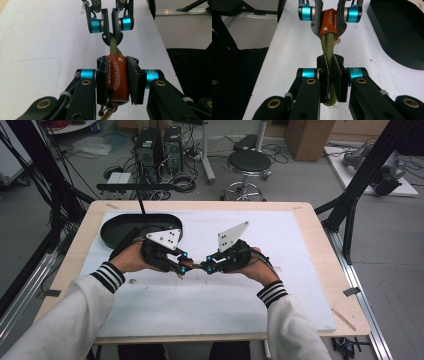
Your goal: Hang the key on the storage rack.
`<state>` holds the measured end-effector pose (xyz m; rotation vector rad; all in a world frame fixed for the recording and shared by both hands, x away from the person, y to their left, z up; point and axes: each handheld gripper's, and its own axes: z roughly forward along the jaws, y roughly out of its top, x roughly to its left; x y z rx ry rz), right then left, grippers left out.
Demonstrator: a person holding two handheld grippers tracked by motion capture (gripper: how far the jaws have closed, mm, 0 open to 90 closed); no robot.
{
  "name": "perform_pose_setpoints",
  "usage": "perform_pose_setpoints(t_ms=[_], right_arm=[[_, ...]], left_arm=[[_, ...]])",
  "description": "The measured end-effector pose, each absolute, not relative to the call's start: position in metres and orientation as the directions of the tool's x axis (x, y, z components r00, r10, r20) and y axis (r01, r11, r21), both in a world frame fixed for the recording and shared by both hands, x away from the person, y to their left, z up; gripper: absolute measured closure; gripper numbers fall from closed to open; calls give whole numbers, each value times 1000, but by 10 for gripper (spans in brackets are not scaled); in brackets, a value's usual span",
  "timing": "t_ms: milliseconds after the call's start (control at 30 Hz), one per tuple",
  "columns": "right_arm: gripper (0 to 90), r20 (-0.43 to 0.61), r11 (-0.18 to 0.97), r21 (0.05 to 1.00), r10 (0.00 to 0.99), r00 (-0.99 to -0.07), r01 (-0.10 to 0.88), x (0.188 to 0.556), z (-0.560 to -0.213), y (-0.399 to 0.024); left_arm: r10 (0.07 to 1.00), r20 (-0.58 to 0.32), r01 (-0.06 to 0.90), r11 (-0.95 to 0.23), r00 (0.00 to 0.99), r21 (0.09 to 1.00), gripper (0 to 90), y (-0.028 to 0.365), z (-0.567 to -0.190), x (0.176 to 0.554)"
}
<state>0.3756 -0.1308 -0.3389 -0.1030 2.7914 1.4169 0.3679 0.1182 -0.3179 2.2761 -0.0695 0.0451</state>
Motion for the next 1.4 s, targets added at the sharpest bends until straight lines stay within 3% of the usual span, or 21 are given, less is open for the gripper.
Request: perform_pose_setpoints(t_ms=[267, 300, 333, 367, 400, 467, 667, 733, 867, 1100, 1400], right_arm=[[814, -45, 576, 815, -53, -998, -67, 375, -338, -133], [737, -46, 569, 819, -60, -997, -72, 374, -338, -133], [360, -26, 533, 845, -43, -999, -45, 374, -338, -135], [360, -26, 533, 845, -43, -999, -45, 374, -338, -135], [133, -28, 543, 840, 32, -999, -6, 373, -339, -136], [0, -26, 542, 840, 77, -997, 20, 371, -341, -140], [3, -15, 486, 871, 183, -983, 77, 362, -343, -163], [3, -4, 434, 892, 282, -959, 124, 355, -347, -184], [3, -16, 392, 908, 384, -923, 148, 349, -353, -207], [3, -59, 251, 961, 608, -792, 121, 326, -375, -256], [3, -21, 89, 994, 729, -684, 64, 301, -406, -288]], left_arm=[[-34, 66, -72, -643, 997, 762, 727, 118, -317, 366], [-27, 70, -72, -644, 997, 762, 727, 118, -317, 366], [-22, 72, -69, -645, 997, 761, 728, 119, -317, 366], [-20, 68, -65, -646, 997, 761, 728, 120, -317, 366], [-12, 69, -60, -644, 998, 763, 728, 120, -316, 366], [5, 69, -50, -637, 998, 770, 728, 122, -314, 367], [85, 75, -8, -607, 994, 795, 728, 132, -307, 371], [138, 74, 20, -580, 988, 814, 728, 138, -305, 372], [238, 86, 53, -524, 967, 850, 728, 155, -303, 374], [395, 100, 84, -423, 913, 902, 728, 191, -307, 370], [575, 87, 82, -261, 814, 962, 729, 244, -316, 360]])
